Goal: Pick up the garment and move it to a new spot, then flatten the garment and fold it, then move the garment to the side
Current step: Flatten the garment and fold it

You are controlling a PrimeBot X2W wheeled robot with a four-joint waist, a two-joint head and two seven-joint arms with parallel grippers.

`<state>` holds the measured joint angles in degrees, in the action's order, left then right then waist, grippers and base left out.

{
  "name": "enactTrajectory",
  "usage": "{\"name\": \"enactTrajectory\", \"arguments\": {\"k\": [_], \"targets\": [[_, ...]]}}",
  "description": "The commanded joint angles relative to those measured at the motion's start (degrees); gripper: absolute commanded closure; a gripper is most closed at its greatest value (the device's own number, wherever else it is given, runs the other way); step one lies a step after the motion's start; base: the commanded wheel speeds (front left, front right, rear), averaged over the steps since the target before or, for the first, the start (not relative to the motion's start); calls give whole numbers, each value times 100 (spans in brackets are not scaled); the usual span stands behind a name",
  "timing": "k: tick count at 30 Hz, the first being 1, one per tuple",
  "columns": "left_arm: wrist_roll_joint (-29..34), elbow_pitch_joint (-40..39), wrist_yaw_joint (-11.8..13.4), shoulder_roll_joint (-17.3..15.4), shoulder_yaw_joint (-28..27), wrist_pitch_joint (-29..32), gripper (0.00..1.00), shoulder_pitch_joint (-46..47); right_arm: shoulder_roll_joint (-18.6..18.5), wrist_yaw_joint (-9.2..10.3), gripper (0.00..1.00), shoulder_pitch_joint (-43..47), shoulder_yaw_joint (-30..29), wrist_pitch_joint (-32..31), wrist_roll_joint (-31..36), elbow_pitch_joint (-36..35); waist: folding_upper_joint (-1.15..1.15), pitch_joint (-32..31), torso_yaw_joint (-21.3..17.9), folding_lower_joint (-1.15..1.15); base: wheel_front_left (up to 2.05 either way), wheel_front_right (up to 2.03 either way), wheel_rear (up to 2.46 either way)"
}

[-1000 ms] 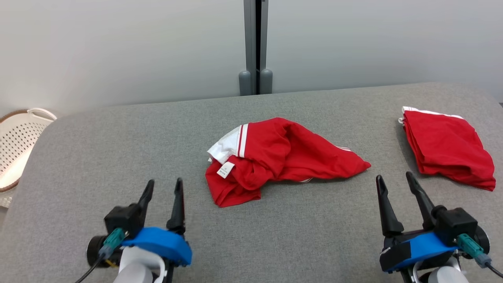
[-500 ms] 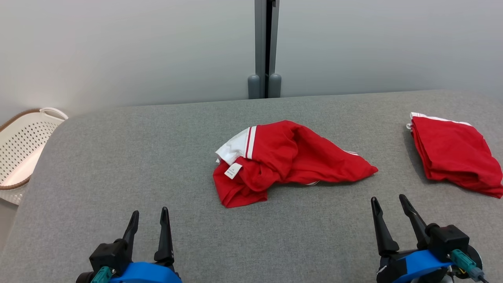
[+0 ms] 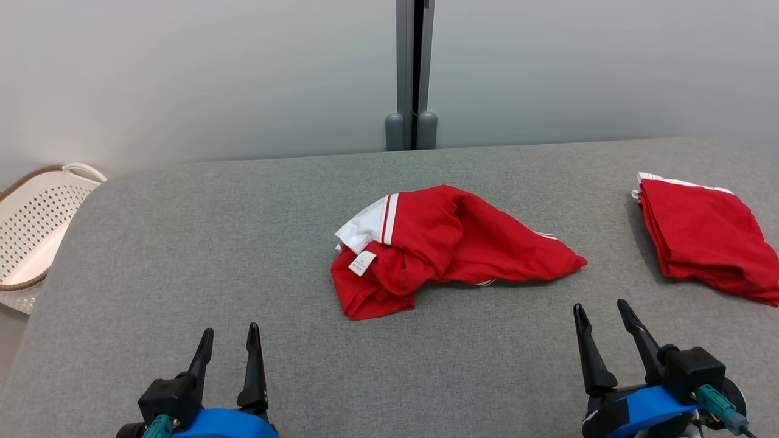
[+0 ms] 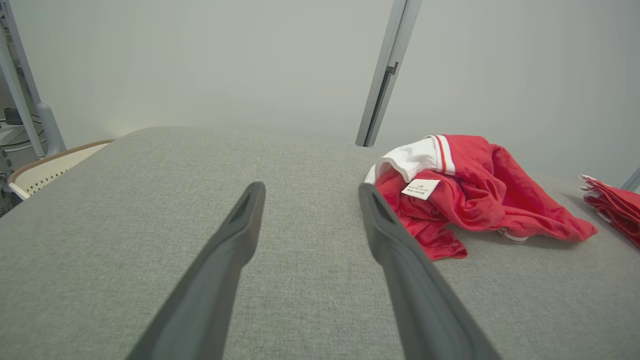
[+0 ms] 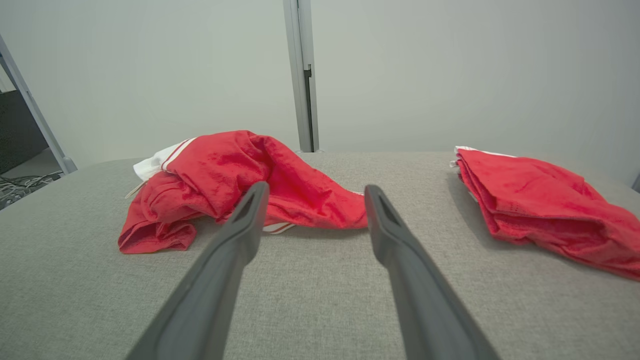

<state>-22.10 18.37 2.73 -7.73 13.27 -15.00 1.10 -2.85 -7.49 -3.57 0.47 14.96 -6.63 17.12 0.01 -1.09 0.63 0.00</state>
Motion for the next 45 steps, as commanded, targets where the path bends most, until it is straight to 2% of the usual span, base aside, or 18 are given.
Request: {"name": "enactTrajectory", "arguments": {"k": [1, 13, 21, 26, 30, 38, 45], "targets": [[34, 7, 17, -17, -37, -26, 0, -46, -8, -1, 0, -21, -2, 33, 12, -30, -1, 3, -7, 0, 0, 0, 0], [105, -31, -24, 18, 81, 19, 0, 166, -8, -1, 0, -64, -26, 33, 38, -79, -1, 170, -85, 0, 0, 0, 0], [143, 126, -361, 228, 612, 485, 0, 1045, -8, -1, 0, -252, 19, 33, 71, -109, -1, 501, -276, 0, 0, 0, 0], [-55, 487, -558, 388, 930, 856, 0, 1665, -8, -1, 0, -373, 37, 33, 81, -103, -1, 724, -487, 0, 0, 0, 0], [-115, 916, -530, 436, 1080, 976, 0, 2083, -8, -1, 0, -442, 68, 33, 69, -122, -1, 912, -685, 0, 0, 0, 0], [-511, 1851, -504, 472, 993, 1022, 0, 2720, -8, -1, 0, -588, 114, 33, 17, -158, -1, 1268, -1044, 0, 0, 0, 0], [-886, 2244, -544, 481, 792, 733, 0, 3149, -7, -1, 0, -676, 132, 33, -34, -173, -1, 1425, -1197, 0, 0, 0, 0]]}}
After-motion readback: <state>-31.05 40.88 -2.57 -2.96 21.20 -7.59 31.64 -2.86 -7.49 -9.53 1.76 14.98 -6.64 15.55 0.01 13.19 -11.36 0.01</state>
